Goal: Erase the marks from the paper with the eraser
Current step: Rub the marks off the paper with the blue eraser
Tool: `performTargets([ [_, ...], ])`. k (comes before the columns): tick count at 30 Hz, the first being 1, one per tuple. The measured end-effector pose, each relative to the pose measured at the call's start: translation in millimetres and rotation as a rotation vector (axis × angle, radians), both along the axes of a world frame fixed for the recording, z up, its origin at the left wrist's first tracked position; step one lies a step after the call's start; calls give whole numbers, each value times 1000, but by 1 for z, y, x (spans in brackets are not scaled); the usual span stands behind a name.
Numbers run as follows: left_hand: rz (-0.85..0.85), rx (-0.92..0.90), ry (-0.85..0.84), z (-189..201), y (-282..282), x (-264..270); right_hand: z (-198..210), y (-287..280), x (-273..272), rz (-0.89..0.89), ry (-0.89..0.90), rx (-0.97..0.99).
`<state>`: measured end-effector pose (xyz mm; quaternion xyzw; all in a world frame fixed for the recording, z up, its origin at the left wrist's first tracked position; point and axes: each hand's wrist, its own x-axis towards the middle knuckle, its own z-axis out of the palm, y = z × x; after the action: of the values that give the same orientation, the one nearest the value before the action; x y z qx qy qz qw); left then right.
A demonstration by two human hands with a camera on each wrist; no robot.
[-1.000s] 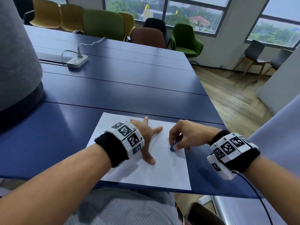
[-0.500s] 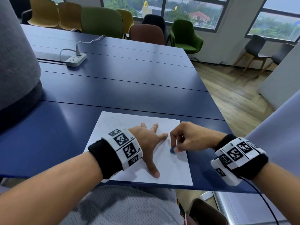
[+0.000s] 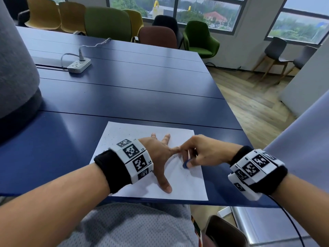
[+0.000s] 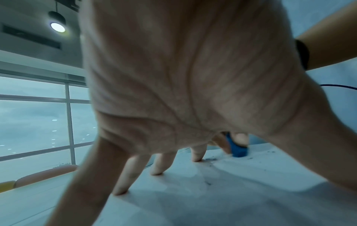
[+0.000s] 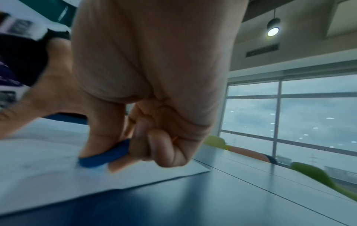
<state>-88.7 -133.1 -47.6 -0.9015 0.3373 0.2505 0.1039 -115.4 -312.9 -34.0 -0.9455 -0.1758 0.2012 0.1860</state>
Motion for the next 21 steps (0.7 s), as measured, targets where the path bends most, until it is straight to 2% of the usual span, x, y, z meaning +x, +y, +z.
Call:
performTargets([
  [3,2,17,-8,1,-1,-2,-4,-8,0,-80,-43,23],
  [7,10,17,-1,2,-1,-3,-3,-3,-12,-1,43,-8],
  [11,7,26,-6,2,-1,-2,-6,-10,-4,-107,-67,-2],
  [15,11,32,-5,3,-1,-2,-5,-3,-20,4,54,38],
  [19,5,31,-8,2,-1,-2,-4,-11,-10,-84,-26,39],
  [21,8,33,-4,2,0,-1,-7,-7,-17,-54,-11,72],
])
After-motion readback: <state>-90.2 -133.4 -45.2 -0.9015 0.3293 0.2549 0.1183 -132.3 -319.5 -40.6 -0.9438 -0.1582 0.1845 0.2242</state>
